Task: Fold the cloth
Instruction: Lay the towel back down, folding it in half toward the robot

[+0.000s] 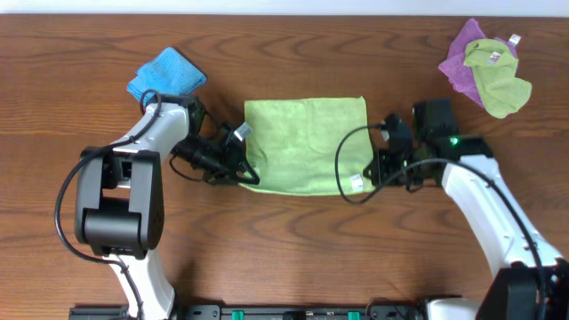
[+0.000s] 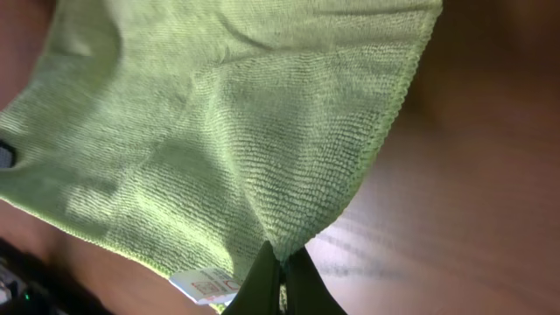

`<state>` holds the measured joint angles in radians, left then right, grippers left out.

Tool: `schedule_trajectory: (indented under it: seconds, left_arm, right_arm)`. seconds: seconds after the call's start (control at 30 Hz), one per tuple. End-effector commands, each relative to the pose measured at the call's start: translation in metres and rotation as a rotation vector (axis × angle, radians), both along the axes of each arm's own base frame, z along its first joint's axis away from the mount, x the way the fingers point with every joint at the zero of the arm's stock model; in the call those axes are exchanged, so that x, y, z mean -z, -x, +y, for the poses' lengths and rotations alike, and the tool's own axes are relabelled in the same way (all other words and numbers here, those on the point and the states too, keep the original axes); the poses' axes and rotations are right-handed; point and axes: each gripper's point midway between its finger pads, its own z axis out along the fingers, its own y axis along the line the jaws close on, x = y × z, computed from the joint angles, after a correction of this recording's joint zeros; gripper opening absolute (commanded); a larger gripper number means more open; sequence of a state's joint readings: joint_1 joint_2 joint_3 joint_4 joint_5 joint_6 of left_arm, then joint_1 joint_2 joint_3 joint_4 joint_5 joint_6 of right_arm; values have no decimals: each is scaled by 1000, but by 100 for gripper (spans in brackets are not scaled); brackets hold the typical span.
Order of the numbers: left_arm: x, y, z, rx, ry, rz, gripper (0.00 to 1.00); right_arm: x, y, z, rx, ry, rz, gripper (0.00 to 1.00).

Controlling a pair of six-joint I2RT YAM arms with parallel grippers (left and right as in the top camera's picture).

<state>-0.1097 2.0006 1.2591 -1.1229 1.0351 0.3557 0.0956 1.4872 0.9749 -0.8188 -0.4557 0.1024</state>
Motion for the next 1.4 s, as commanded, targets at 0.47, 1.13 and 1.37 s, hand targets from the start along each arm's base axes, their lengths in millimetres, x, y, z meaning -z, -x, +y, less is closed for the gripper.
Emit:
schedule_trajectory:
  seconds: [0.47, 1.13, 1.37]
  left_arm:
    - [-23, 31, 0, 6, 49, -94, 6]
    - [-1, -70, 5, -314, -116, -241, 6]
    - [1, -101, 13, -422, -180, -311, 6]
  right_arm:
    - [14, 44, -9, 39, 16, -25, 1]
    - [7, -64, -14, 184, 11, -360, 1]
    - [9, -90, -14, 209, 5, -431, 1]
